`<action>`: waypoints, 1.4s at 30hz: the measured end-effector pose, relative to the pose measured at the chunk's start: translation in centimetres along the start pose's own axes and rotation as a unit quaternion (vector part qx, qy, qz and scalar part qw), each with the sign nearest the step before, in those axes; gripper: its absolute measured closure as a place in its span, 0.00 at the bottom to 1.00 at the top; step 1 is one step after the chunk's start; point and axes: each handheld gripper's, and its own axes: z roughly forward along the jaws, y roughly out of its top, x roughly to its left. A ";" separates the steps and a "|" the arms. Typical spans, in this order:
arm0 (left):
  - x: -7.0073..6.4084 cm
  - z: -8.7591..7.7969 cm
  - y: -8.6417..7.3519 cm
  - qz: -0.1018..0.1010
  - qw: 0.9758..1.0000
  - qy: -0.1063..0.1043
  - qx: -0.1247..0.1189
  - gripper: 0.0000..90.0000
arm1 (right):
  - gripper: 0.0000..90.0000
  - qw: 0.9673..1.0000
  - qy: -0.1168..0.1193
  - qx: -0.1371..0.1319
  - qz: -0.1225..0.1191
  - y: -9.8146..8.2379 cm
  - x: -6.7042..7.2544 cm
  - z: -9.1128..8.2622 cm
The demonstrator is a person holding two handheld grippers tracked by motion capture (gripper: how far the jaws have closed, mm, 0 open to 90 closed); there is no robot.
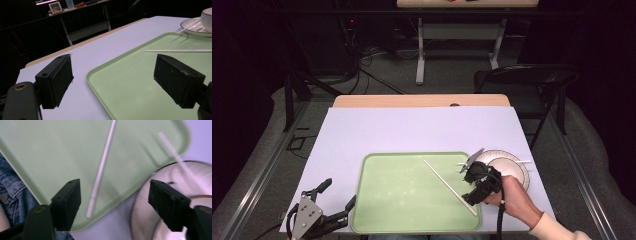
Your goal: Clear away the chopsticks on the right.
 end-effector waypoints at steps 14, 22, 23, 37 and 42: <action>0.0 0.1 0.0 -0.001 1.000 -0.003 0.002 0.17 | 0.01 0.996 -0.074 -0.033 -0.036 0.3 -6.8 -6.8; 0.0 0.1 0.0 -0.002 1.000 -0.004 0.002 0.17 | 0.00 0.993 -0.091 -0.010 -0.078 0.6 -11.8 -6.5; 0.1 0.1 0.0 -0.002 1.000 -0.004 0.003 0.17 | 0.00 0.993 -0.091 -0.006 -0.081 0.6 -12.3 -6.3; 0.0 0.2 0.0 -0.002 1.000 -0.006 0.004 0.17 | 0.00 0.989 -0.066 0.071 -0.116 -0.4 -17.8 -2.6; 0.1 0.2 0.0 -0.003 1.000 -0.007 0.004 0.17 | 0.16 0.986 -0.054 0.084 -0.132 -1.0 -18.8 -1.6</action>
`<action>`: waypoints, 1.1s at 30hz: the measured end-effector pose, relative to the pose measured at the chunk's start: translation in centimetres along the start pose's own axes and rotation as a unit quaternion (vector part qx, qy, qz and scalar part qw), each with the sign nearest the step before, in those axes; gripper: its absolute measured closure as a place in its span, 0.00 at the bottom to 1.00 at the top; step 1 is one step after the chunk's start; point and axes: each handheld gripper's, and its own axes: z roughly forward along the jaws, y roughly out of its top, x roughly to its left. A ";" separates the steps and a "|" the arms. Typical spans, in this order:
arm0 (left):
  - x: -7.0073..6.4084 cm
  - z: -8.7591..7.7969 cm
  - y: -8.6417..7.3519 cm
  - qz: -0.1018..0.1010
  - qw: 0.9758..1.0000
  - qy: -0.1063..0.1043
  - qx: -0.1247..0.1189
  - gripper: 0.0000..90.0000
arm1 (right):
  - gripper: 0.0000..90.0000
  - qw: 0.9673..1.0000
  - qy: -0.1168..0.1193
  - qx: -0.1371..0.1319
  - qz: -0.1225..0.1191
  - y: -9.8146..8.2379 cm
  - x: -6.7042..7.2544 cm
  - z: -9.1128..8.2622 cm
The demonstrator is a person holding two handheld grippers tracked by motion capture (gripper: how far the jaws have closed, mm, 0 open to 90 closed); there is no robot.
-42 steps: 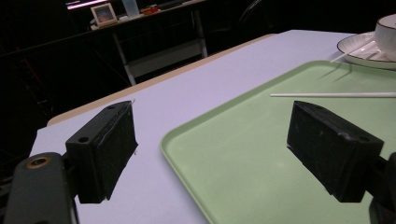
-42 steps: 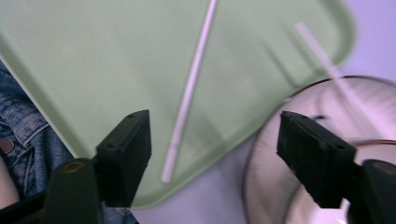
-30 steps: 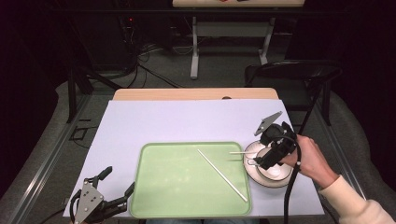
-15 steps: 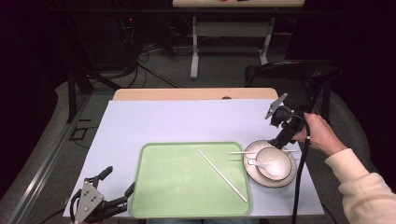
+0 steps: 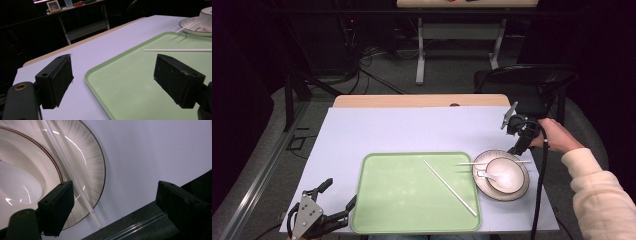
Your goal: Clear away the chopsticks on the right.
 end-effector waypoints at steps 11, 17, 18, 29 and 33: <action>0.0 0.0 0.0 0.000 1.000 0.000 0.000 0.17 | 0.49 0.998 0.025 0.032 -0.040 -0.8 0.5 2.7; 0.0 0.0 0.0 0.000 1.000 0.000 0.000 0.17 | 0.66 0.994 0.058 0.061 -0.062 -1.1 1.1 3.7; 0.0 0.0 0.0 0.000 1.000 0.000 0.000 0.17 | 0.68 0.994 0.062 0.063 -0.064 -1.1 1.2 3.7; 0.0 0.0 0.0 0.002 1.000 -0.001 0.000 0.17 | 0.77 0.991 0.081 0.072 -0.077 -1.5 1.7 5.0; 0.0 -0.1 0.0 0.001 1.000 -0.001 0.000 0.17 | 0.80 0.990 0.087 0.073 -0.079 -1.5 1.7 5.4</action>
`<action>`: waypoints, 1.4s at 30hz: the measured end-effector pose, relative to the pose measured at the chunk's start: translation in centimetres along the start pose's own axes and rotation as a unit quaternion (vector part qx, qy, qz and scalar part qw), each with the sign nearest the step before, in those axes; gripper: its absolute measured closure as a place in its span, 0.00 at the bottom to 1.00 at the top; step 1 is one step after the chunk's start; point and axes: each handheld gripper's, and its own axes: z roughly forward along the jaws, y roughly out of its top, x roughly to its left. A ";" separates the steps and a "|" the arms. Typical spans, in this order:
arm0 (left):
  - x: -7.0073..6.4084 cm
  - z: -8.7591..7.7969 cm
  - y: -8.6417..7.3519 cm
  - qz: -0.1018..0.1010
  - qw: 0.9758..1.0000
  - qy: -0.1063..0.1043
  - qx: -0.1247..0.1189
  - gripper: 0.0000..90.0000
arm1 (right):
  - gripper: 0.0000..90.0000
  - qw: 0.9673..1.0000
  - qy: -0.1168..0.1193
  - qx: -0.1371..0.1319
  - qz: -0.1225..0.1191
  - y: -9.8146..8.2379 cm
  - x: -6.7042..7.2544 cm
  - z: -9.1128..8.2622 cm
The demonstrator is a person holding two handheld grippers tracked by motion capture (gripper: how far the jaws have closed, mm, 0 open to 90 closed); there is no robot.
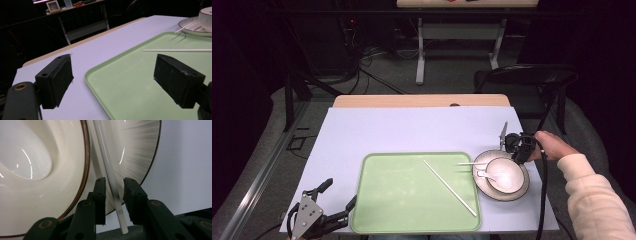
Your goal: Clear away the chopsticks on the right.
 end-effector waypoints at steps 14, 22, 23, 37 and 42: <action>0.0 0.0 0.0 0.001 1.000 0.000 0.000 0.17 | 0.93 1.000 -0.006 -0.018 0.021 0.0 0.1 0.9; 0.0 0.0 0.0 0.001 1.000 -0.001 0.001 0.17 | 0.93 0.996 -0.025 -0.020 0.077 0.4 0.5 -0.2; 0.0 0.0 0.0 0.001 1.000 -0.001 0.001 0.17 | 0.93 0.996 -0.030 -0.021 0.082 0.5 0.6 -0.5; 0.0 -0.1 0.0 0.001 1.000 0.002 0.000 0.17 | 0.93 0.972 -0.086 -0.045 0.212 3.0 3.2 -7.4; 0.0 -0.1 0.0 0.001 1.000 0.005 -0.002 0.17 | 0.93 0.960 -0.095 -0.046 0.261 4.1 4.6 -9.3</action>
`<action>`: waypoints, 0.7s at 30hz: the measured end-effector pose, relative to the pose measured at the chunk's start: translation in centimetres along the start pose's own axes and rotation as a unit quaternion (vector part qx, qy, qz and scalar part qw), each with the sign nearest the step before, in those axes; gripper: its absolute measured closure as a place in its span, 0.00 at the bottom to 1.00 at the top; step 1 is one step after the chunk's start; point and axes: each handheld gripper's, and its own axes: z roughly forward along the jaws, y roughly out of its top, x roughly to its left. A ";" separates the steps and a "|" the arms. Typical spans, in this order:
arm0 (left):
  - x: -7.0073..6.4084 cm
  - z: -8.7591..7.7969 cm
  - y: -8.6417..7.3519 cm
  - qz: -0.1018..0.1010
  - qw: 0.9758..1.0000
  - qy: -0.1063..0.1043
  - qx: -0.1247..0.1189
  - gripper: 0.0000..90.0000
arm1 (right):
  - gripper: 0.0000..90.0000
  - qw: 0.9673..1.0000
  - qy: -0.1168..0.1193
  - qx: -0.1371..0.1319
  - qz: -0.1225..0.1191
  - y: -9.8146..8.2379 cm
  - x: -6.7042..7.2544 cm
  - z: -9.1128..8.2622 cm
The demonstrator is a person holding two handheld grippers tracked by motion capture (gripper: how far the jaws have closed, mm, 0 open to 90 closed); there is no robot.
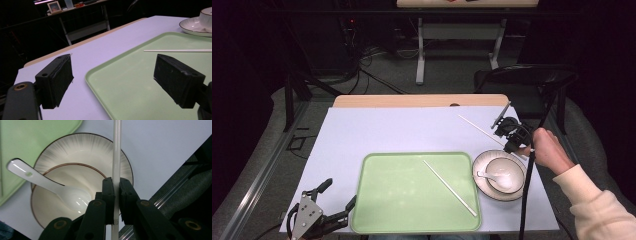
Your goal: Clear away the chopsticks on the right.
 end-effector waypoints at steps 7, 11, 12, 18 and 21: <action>0.0 0.0 0.0 0.000 1.000 0.000 -0.002 0.17 | 0.93 1.000 0.003 0.000 0.013 0.4 2.3 -1.3; 0.0 0.0 0.0 0.000 1.000 0.001 -0.002 0.17 | 0.93 1.000 0.016 -0.001 0.010 0.6 4.1 -2.0; 0.0 0.0 0.0 -0.001 1.000 0.001 -0.003 0.17 | 0.93 1.000 0.018 -0.004 0.008 0.7 4.5 -2.2; 0.0 0.0 0.0 0.000 1.000 0.001 -0.004 0.17 | 0.93 1.000 0.028 -0.007 -0.005 0.9 6.4 -2.4; 0.0 0.0 0.0 0.000 1.000 0.001 -0.004 0.17 | 0.93 0.999 0.039 -0.009 -0.015 1.0 7.5 -2.1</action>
